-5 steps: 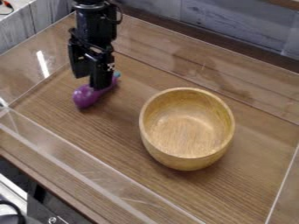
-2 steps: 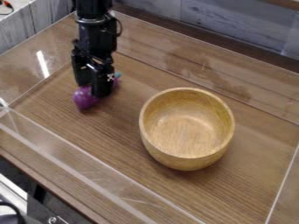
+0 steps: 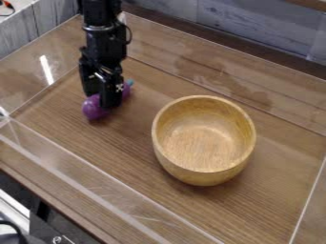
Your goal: Put the eggplant in the wooden bowl
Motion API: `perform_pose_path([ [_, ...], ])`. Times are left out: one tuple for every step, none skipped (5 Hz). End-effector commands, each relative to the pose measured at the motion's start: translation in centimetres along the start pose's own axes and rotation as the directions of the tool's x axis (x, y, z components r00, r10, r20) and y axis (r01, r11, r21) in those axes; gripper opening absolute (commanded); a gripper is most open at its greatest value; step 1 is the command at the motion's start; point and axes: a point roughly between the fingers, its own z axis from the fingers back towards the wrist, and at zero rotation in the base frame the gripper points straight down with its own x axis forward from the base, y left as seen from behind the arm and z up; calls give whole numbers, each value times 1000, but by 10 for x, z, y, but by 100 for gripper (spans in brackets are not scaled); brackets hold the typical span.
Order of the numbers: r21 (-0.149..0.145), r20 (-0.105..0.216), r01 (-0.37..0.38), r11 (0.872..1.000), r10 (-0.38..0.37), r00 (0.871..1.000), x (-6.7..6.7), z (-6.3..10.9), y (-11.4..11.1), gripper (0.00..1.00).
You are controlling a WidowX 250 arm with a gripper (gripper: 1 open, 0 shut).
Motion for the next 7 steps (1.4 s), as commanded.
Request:
perform_pose_path([
  [34, 52, -9, 999, 7, 999, 5, 11, 9, 0],
  [30, 57, -17, 999, 16, 998, 5, 15, 8, 0],
  [25, 60, -28, 999, 26, 998, 4, 20, 7, 0],
  [20, 63, -37, 999, 36, 997, 3, 25, 6, 0],
  [16, 69, -40, 999, 39, 997, 3, 27, 6, 0],
  [11, 74, -42, 999, 41, 996, 4, 28, 7, 0],
  [6, 79, -44, 999, 44, 996, 5, 30, 7, 0],
])
